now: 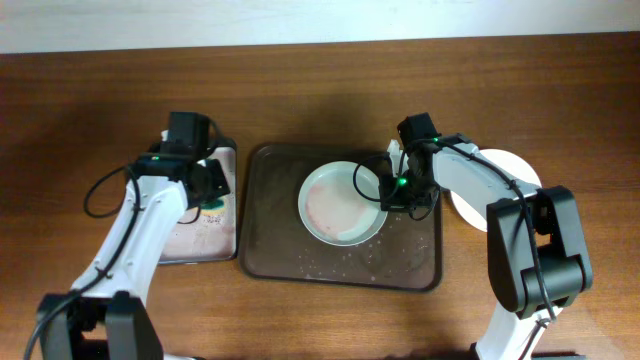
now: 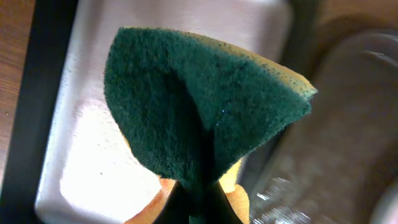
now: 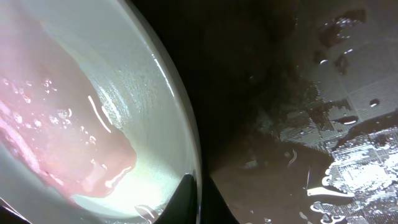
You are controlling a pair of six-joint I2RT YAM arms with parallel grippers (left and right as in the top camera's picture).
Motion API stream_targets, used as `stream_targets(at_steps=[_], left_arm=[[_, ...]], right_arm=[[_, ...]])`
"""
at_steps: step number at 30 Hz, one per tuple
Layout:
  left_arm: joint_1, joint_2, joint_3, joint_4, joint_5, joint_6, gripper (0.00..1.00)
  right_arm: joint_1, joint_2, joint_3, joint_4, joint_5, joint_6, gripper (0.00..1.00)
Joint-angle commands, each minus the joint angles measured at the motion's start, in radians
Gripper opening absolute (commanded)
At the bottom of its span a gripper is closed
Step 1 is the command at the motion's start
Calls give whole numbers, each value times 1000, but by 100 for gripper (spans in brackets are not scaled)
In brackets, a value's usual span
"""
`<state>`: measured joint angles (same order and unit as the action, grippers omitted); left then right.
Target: Clean dirty plates on tray and stack at the side
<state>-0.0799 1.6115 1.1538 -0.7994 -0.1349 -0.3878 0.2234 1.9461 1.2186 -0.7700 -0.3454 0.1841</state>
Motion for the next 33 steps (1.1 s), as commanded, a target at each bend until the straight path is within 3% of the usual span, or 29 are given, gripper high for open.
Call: stream_targets(at_steps=[1,6,13,15,17,24,29,33], left_arm=[[58,66,-24,48,63,110,0],[77,171,-24,118,71,261,0],[76,253,-24,114,71,299,0],[76,256,-24,114,71,299,45],[77,256,-24,113,71,299,56],[76,256,-24,98,71,299,70],[76,256,-24,65,71,299,87],[76,256,-24,66,71,299,91]], right_arm=[[1,-8,-6,2,10,-14,4],[0,-61,50,-51,67,-15,4],[3,-246,91,-118,282,-23,4],[21,-309,91,-132,384,-23,4],[46,-345,91,-142,469,-23,4],[204,-429,91,-148,855,-18,4],[364,-433,91,-154,1158,-18,4],[471,-433,91,-146,1313,-7,4]])
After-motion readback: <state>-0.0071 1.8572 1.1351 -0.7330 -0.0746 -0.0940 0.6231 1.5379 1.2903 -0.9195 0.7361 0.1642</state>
